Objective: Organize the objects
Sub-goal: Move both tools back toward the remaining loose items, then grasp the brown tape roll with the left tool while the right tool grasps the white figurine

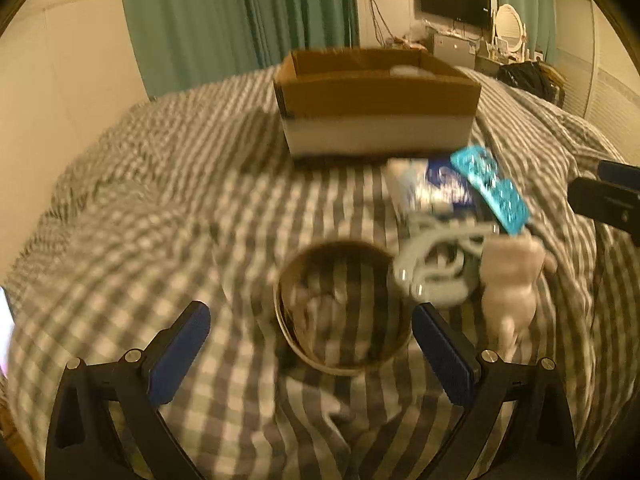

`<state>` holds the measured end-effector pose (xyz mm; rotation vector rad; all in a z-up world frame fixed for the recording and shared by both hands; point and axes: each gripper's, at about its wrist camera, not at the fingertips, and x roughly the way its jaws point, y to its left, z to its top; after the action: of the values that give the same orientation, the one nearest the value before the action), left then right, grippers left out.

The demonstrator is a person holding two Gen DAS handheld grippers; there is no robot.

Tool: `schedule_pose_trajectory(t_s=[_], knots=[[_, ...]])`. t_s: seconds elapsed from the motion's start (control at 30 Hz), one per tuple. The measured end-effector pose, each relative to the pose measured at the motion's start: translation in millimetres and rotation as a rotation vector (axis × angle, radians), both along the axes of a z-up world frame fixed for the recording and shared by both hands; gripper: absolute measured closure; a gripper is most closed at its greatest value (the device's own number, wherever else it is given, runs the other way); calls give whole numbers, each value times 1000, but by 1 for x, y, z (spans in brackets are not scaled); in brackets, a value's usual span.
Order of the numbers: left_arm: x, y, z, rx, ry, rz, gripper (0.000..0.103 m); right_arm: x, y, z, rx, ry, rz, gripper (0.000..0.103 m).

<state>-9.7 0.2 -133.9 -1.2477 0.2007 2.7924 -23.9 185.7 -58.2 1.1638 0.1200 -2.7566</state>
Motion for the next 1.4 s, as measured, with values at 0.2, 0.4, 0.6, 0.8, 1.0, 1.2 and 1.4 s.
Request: schedule_pose_trajectory(t_s=[0.2, 0.4, 0.6, 0.8, 1.0, 1.2, 1.4], knots=[[-4, 0, -13, 39, -40, -10, 0, 0, -13, -19, -12, -52, 13, 1], [-15, 2, -21, 55, -41, -20, 0, -4, -27, -39, -16, -109, 36, 1], [-22, 3, -28, 59, -46, -28, 2, -10, -33, -53, -59, -174, 60, 24], [-19, 3, -26, 103, -41, -66, 18, -5, -40, -53, -43, -179, 98, 45], [-12, 3, -18, 107, -26, -62, 21, 4, -29, -37, -13, -140, 79, 51], [3, 2, -3, 107, 0, -60, 22, 13, -20, -27, 3, -106, 64, 51], [17, -1, 14, 96, 38, -63, 23, 17, -15, -14, 5, -61, 44, 51]])
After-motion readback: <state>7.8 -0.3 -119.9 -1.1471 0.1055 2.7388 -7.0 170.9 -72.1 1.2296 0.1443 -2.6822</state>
